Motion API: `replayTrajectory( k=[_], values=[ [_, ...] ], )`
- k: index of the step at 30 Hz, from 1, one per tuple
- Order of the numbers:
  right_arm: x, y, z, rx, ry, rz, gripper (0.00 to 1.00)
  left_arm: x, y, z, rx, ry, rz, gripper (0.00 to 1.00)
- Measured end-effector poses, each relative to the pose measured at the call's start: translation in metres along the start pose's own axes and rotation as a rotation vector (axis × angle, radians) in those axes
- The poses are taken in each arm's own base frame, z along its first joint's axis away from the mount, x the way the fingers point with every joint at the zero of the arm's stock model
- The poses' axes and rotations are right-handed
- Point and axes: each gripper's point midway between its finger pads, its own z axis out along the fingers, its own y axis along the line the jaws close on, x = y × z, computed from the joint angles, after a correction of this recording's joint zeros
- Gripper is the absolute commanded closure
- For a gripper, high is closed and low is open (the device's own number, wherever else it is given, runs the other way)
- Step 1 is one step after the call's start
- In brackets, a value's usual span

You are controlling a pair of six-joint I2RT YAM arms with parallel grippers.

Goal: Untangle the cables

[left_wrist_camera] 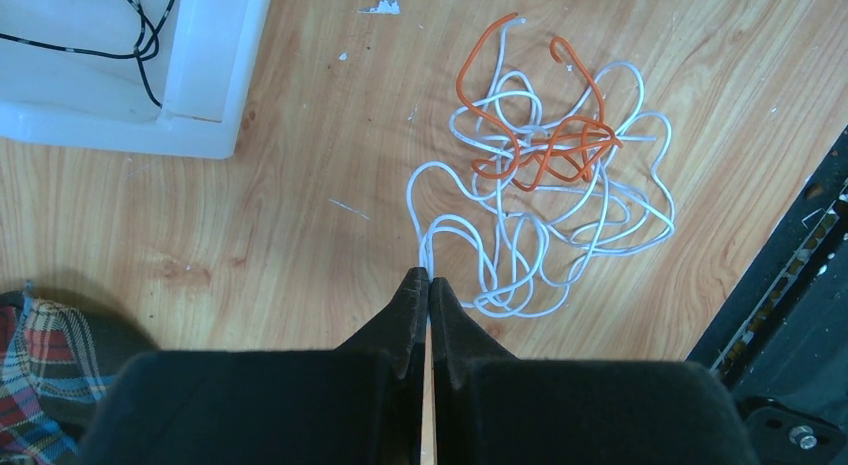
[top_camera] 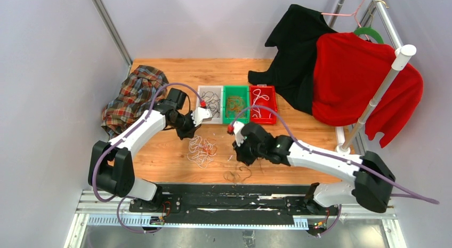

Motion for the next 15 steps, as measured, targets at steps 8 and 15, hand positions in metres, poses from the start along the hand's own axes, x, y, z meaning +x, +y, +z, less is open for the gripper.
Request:
replayTrajectory(
  k=[8,15],
  values=[
    [-0.157,-0.019,-0.081,0.097,-0.413,-0.04,0.99,-0.001,-0.005,-0.002,0.005,-0.019,0.005,0.99],
    [-0.221,-0.059,-0.086,0.205,-0.488,-0.041,0.99,0.001,-0.014,-0.011,-0.013,-0.05,0.021,0.99]
  ],
)
